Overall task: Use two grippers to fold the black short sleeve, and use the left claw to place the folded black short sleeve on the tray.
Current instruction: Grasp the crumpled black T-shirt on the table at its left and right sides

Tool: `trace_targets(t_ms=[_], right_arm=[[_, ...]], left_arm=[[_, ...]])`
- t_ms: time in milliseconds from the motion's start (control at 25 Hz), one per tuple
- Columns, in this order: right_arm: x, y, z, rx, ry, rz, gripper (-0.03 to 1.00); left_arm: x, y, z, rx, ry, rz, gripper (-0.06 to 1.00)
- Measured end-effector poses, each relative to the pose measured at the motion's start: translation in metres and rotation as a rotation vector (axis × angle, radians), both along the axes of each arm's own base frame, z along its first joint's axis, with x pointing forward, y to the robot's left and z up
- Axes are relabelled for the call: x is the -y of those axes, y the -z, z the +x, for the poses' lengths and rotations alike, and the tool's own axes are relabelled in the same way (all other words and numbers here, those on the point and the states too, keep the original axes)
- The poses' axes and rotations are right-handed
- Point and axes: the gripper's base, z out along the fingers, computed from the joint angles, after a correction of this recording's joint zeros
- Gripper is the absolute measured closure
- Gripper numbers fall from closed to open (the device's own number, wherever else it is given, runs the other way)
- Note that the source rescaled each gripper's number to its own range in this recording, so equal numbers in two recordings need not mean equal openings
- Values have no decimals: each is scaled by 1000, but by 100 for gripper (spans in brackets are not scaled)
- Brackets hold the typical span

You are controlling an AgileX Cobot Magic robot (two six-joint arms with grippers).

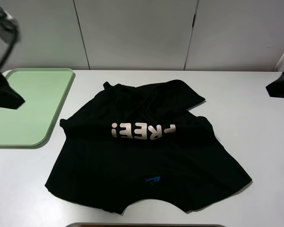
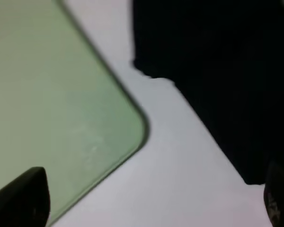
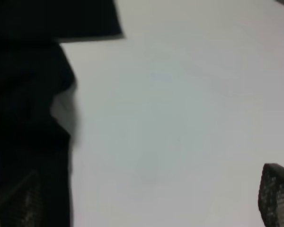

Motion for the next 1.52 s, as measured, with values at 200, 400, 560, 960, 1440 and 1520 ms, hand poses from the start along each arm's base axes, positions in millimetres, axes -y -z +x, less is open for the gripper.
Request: trace_targets(t_ms=[200,400,560,960,1440,1520], right_arm=[[-34,19,22,-25,-253,-88,-3],[-61,35,36,-21,-385,-116,-3],[-81,49,40,-57,-461,-123,-3],[-110,71,37,-89,-777,-344,-3],[-116,103,47,-190,-924,-440,-3],[-117,109,49,-198,-941,-449,-3]], left_arm=[[41,28,11,-117,226,79,5],[73,50,10,-198,364,132,5],[92,63,6,-227,465,168,5],[106,67,13,-135,564,152,5],[82,95,44,-234,581,212,6],[79,109,52,-286,648,211,6]])
